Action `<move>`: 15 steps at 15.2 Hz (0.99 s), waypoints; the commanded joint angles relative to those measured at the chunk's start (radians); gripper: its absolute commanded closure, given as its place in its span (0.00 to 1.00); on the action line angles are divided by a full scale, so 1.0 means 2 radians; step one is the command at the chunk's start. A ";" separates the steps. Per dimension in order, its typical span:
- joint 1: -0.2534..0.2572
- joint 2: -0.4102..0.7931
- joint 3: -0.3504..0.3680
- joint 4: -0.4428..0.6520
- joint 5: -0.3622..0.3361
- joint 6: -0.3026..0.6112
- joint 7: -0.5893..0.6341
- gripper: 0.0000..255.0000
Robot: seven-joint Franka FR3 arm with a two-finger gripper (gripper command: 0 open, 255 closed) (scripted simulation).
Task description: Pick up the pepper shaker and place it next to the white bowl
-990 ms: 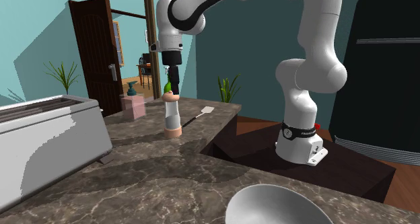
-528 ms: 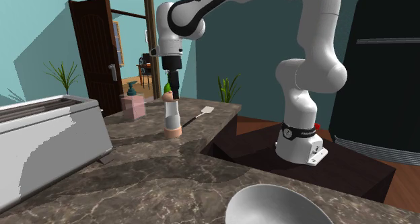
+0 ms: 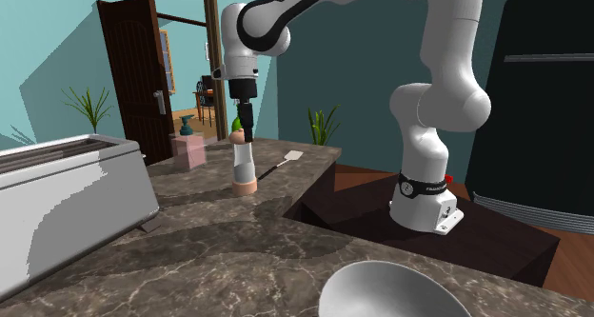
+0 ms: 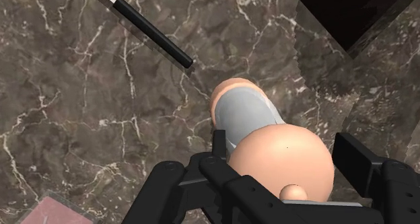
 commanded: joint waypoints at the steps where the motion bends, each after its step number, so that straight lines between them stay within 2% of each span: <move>1: 0.000 0.000 0.000 0.000 0.000 0.000 0.000 1.00; 5: 0.000 0.000 0.000 0.000 0.000 0.000 0.000 1.00; 15: 0.000 -0.029 0.005 0.041 -0.017 -0.066 0.018 1.00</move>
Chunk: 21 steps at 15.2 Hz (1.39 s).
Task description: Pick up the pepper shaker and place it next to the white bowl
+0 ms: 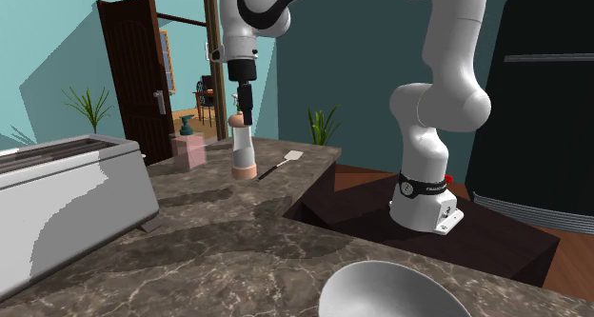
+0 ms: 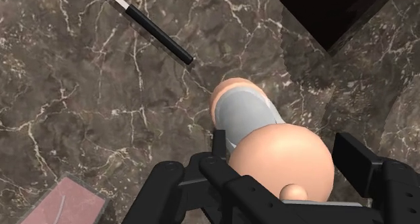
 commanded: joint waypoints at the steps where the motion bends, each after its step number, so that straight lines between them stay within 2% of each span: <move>1: 0.000 -0.003 0.001 0.010 -0.002 -0.013 0.002 1.00; 21: 0.002 -0.022 0.008 0.127 -0.011 -0.146 0.020 1.00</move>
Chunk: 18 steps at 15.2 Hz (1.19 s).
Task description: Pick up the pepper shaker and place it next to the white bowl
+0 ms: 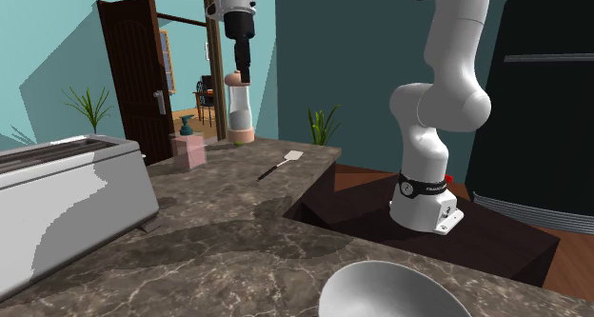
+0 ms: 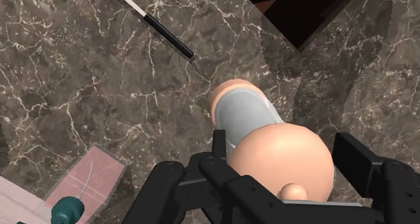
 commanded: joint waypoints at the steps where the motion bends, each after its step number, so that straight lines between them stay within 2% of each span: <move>1: 0.000 0.002 0.000 0.017 0.001 -0.015 0.001 1.00; 18: 0.002 0.028 -0.003 0.158 0.013 -0.133 0.001 1.00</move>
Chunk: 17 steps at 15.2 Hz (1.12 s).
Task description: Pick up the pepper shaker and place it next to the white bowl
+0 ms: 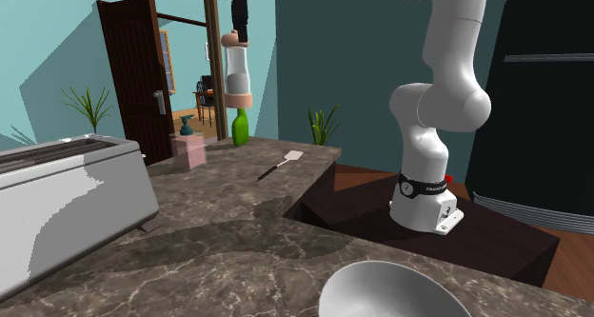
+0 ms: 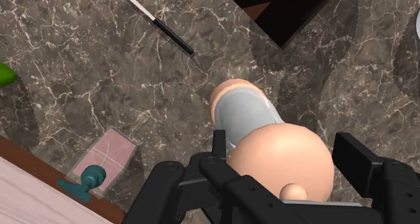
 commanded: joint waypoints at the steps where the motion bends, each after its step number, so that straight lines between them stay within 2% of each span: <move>1: 0.000 0.006 -0.001 0.017 0.003 -0.012 -0.001 1.00; 8: 0.032 -0.070 0.065 -0.062 -0.013 0.004 0.100 1.00; 17: 0.067 -0.119 0.148 -0.118 0.001 0.019 0.219 1.00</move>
